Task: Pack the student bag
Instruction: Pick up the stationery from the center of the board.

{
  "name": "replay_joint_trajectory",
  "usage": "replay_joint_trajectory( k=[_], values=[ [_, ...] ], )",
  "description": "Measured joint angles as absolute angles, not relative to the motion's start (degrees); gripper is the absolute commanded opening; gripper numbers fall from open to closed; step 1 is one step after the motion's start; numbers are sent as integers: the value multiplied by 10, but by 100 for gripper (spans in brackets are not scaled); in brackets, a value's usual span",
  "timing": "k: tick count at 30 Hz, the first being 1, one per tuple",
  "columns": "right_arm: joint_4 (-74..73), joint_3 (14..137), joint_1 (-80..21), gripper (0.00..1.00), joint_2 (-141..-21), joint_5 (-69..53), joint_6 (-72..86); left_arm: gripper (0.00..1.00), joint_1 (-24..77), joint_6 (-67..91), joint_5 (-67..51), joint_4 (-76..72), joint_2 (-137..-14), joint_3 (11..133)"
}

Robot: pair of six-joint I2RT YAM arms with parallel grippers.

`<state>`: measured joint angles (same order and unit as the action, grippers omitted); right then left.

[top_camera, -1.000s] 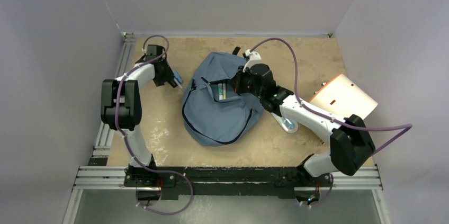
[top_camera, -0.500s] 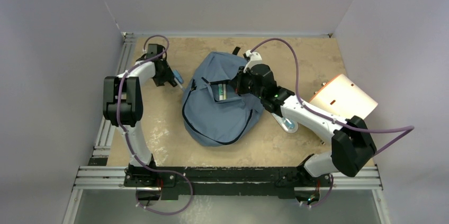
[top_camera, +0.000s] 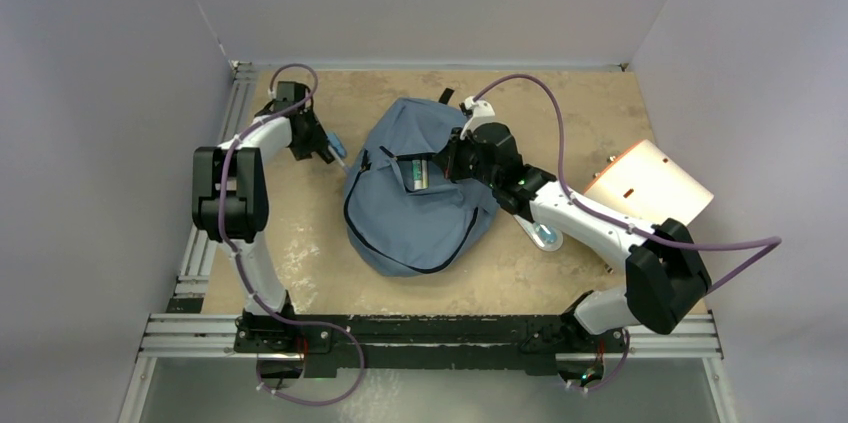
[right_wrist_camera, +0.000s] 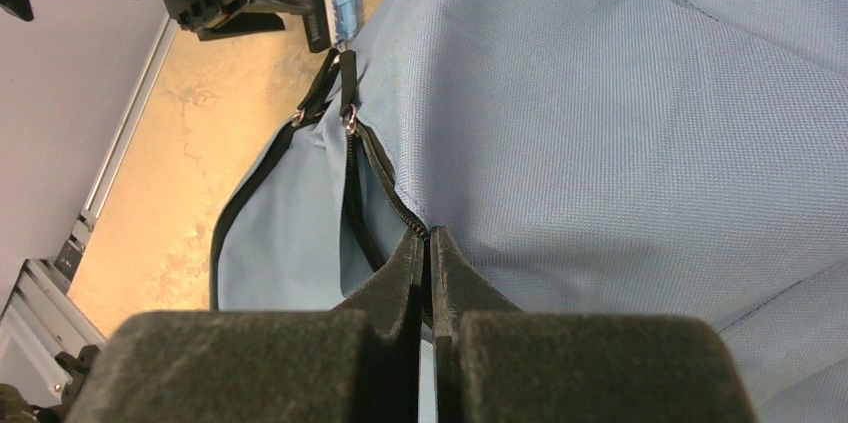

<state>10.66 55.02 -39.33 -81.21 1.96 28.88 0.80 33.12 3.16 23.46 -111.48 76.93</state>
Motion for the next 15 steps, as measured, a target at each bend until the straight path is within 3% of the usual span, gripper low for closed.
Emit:
replay_joint_trajectory(
  k=[15],
  values=[
    [107, 546, -393, 0, -812, 20, 289, 44, 7, 322, 25, 224, -1120, 778]
  ],
)
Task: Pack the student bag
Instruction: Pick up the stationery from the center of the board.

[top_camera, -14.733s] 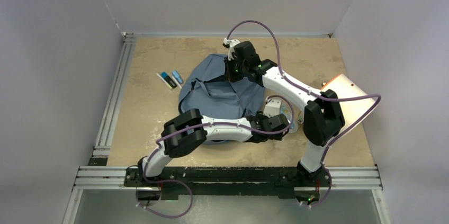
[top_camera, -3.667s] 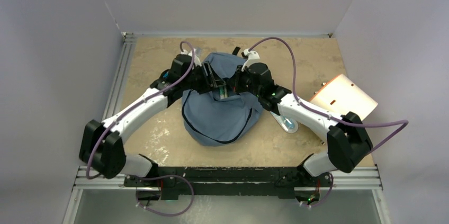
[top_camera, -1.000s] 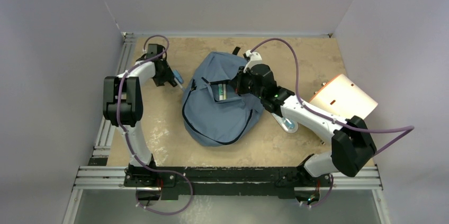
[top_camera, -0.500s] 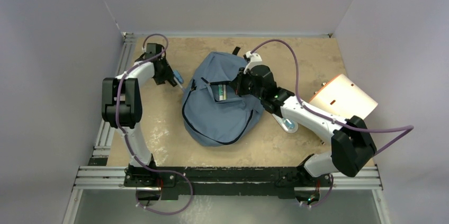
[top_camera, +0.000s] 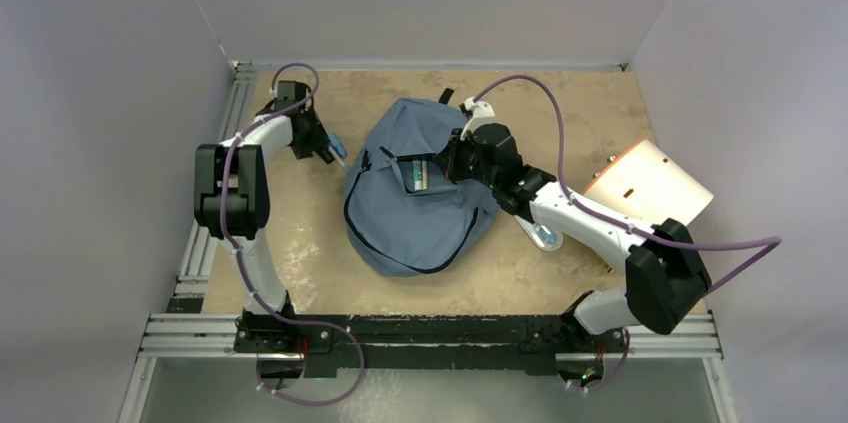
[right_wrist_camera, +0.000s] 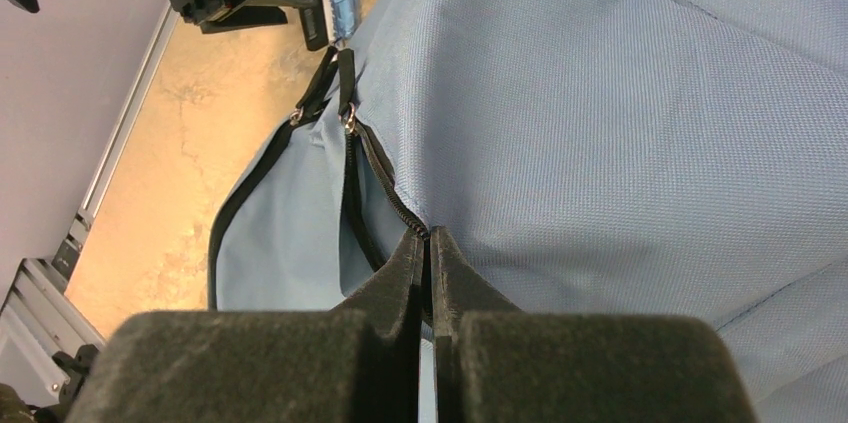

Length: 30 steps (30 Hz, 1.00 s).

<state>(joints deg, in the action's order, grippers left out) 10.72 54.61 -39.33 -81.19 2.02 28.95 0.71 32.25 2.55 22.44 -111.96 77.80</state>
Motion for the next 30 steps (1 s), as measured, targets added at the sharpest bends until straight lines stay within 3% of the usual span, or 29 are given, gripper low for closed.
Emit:
replay_joint_trajectory(
  k=[19, 30],
  values=[
    [106, 540, -394, 0, -805, 25, 289, 37, 7, 313, 78, 296, -1161, 824],
    [104, 539, -394, 0, -799, 35, 289, 41, 7, 272, 81, 311, -1187, 862]
  ],
)
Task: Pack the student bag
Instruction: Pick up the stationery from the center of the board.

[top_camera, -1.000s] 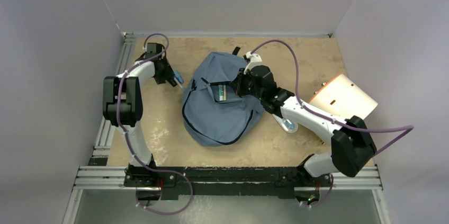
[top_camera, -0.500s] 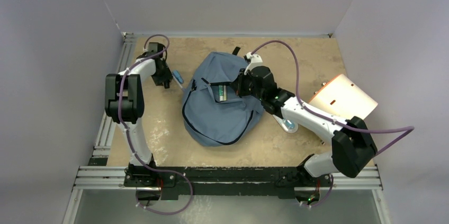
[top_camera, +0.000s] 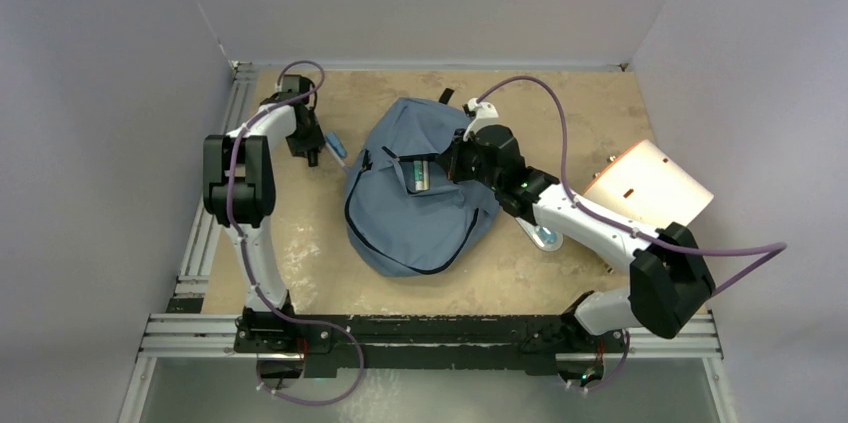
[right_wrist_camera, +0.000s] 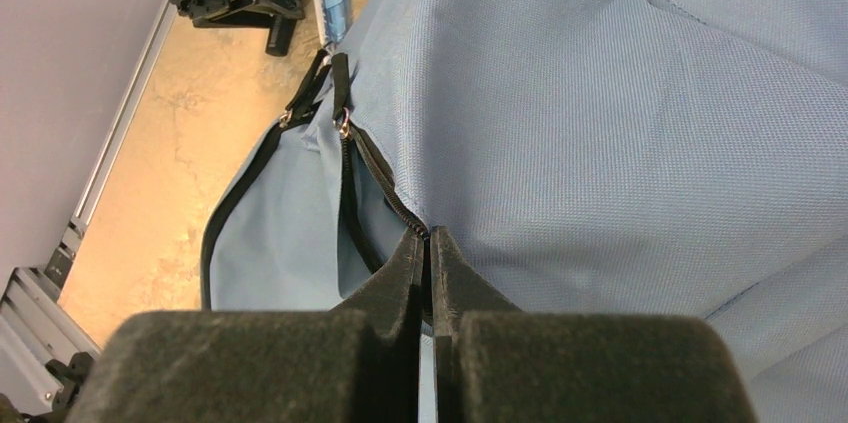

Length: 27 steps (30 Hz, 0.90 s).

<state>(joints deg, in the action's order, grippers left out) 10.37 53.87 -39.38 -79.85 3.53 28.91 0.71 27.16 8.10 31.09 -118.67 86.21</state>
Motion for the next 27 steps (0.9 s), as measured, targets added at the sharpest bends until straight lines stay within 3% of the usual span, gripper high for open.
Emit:
replay_joint_trajectory(
  k=[9, 16, 27],
  values=[
    [102, 539, -394, 0, -797, 35, 289, 37, 19, 244, 126, 333, -1208, 894],
    [102, 538, -394, 0, -796, 36, 289, 20, 23, 241, 125, 335, -1211, 898],
    [98, 533, -394, 0, -786, 40, 284, 18, 36, 245, 109, 341, -1176, 855]
  ],
)
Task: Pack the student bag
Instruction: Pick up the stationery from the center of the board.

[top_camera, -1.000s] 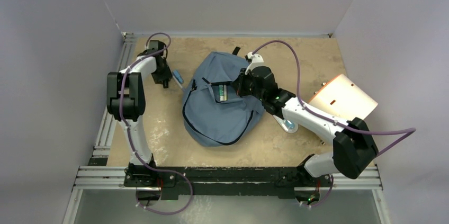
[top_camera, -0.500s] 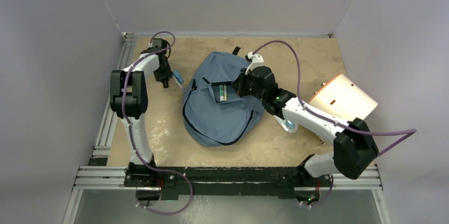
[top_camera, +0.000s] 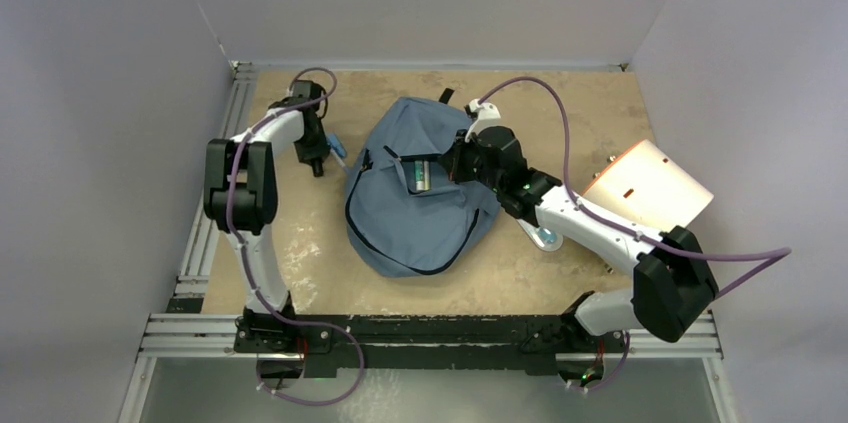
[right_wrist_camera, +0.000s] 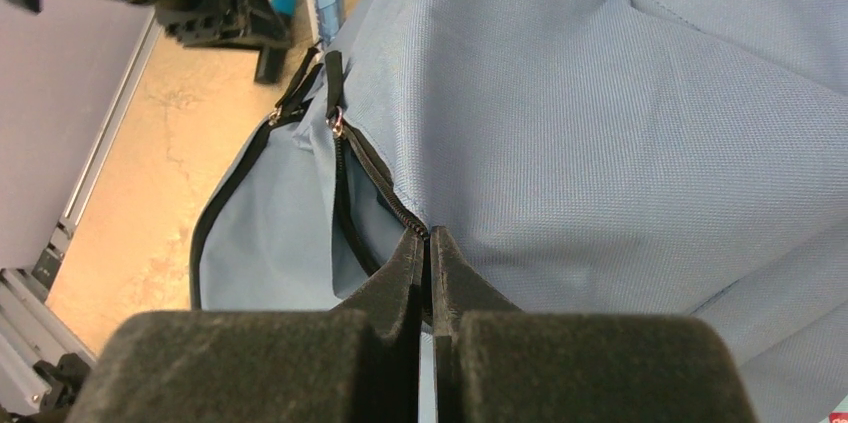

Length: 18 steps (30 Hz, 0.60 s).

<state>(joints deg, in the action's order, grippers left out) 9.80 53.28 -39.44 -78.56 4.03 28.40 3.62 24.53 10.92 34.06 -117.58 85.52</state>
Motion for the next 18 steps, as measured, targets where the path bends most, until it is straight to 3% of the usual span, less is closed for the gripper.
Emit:
replay_joint_trajectory(
  k=[10, 18],
  values=[
    [100, 546, -397, 0, -802, 66, 273, 17, 112, 298, 60, 349, -930, 689],
    [98, 562, -397, 0, -813, 67, 274, 16, 114, 339, 29, 365, -737, 606]
  ],
)
